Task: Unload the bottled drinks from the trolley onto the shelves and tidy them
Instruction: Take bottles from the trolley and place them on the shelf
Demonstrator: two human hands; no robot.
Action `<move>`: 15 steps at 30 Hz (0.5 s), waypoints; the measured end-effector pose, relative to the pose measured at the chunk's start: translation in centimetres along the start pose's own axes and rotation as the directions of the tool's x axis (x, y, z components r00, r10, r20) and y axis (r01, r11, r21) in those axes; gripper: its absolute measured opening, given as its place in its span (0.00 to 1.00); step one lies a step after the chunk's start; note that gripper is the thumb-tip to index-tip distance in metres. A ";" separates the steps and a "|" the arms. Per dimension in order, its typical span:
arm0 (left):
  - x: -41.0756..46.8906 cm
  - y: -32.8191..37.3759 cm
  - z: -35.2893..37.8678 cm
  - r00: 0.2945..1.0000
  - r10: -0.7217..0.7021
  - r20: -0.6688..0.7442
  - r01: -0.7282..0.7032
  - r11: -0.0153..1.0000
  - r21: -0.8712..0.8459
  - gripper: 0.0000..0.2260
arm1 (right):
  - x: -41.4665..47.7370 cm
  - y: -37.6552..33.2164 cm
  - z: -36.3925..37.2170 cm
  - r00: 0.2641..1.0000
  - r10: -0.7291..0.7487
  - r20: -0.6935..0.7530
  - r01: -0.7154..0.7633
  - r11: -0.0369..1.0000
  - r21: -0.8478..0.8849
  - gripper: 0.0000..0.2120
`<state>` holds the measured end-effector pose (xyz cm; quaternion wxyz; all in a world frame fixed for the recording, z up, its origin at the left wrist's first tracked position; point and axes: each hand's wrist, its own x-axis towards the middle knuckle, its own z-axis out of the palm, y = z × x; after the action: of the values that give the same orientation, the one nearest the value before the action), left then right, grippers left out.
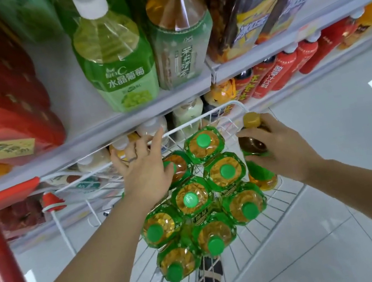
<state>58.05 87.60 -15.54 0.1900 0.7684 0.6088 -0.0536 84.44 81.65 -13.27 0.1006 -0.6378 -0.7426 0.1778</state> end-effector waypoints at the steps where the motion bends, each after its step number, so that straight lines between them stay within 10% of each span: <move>1: 0.1 0.0 -0.3 1.000 -0.003 0.031 0.003 1.000 -0.015 0.33 | -1.3 -0.1 -0.5 0.999 -0.017 -0.046 0.019 0.999 0.046 0.28; 7: -1.6 1.5 -5.1 0.990 0.083 0.116 -0.034 0.930 -0.367 0.24 | -3.8 -3.6 -7.0 0.959 0.043 -0.281 0.019 0.977 0.214 0.26; 15: -12.6 4.1 -18.3 0.890 0.445 0.098 -0.111 0.419 -0.901 0.25 | -2.6 -19.1 -19.1 0.937 -0.169 -0.306 0.268 0.910 0.318 0.22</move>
<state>56.04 81.85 6.26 0.6587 0.6313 0.3705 0.1738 74.69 79.31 11.90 0.3343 -0.5395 -0.7446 0.2069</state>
